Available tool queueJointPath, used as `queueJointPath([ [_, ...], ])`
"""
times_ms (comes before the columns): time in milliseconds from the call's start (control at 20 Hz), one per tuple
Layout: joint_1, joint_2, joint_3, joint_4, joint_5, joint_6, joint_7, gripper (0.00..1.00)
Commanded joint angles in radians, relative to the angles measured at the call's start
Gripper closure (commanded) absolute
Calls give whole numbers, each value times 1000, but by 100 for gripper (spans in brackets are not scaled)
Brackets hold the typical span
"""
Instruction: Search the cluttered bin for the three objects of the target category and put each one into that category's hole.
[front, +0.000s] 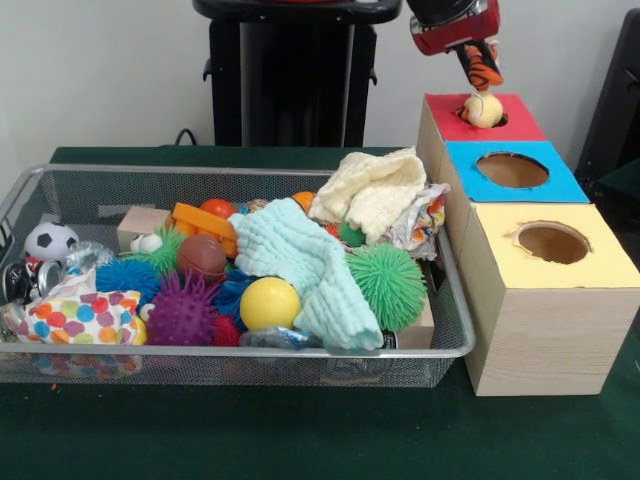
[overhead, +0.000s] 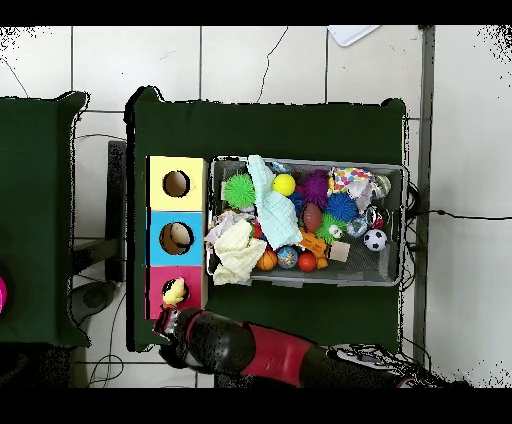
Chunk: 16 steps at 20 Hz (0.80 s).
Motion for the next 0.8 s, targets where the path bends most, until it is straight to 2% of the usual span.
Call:
queueJointPath([
  [50, 32, 61, -61, -117, 13, -136, 259, 100],
  [600, 41, 134, -112, -176, -16, -194, 217, 100],
  [800, 47, 127, -119, -179, -23, -194, 218, 100],
])
